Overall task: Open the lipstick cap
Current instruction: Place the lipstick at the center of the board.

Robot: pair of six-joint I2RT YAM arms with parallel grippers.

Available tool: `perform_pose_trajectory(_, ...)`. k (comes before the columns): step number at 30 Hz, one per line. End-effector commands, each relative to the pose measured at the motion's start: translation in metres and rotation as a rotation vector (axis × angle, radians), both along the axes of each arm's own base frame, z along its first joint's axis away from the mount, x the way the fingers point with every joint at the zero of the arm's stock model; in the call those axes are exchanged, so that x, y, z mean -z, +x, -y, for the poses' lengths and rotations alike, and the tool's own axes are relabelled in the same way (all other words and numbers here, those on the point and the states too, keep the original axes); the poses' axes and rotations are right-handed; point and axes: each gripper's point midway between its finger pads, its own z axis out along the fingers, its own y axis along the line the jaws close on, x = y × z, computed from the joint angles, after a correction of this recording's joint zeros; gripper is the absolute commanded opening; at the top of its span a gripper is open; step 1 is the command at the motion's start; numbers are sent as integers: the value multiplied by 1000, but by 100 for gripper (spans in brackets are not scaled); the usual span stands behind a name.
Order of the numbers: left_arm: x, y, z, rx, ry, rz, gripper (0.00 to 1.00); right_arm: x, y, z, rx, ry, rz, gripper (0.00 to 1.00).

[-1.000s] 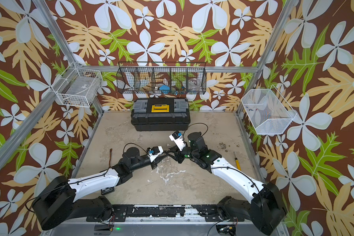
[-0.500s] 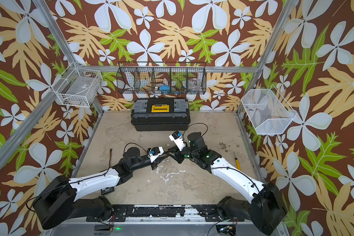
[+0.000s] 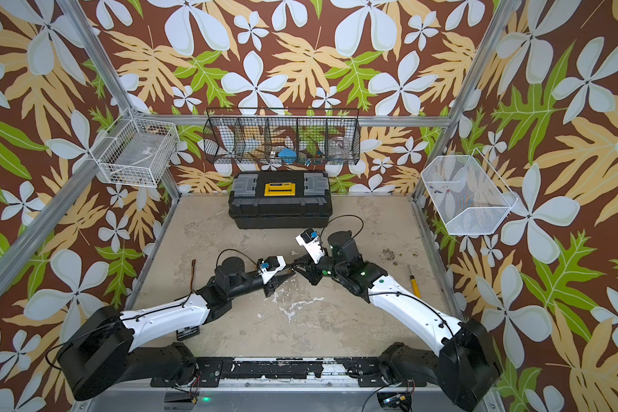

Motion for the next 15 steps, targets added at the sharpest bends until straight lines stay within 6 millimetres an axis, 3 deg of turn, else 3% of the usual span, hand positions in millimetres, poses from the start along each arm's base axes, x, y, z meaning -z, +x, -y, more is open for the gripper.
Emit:
perform_pose_trajectory(1,1,-1,2,11,-1,-17,43,0,3,2,18,-11,17,22)
perform_pose_trajectory(3,4,0,2,8,11,-28,50,2,5,4,36,-24,15,22)
perform_pose_trajectory(9,8,1,1,-2,18,-36,54,16,26,19,177,-98,13,22)
perform_pose_trajectory(15,4,25,-18,-190,0,-40,57,60,37,42,297,-236,-8,22)
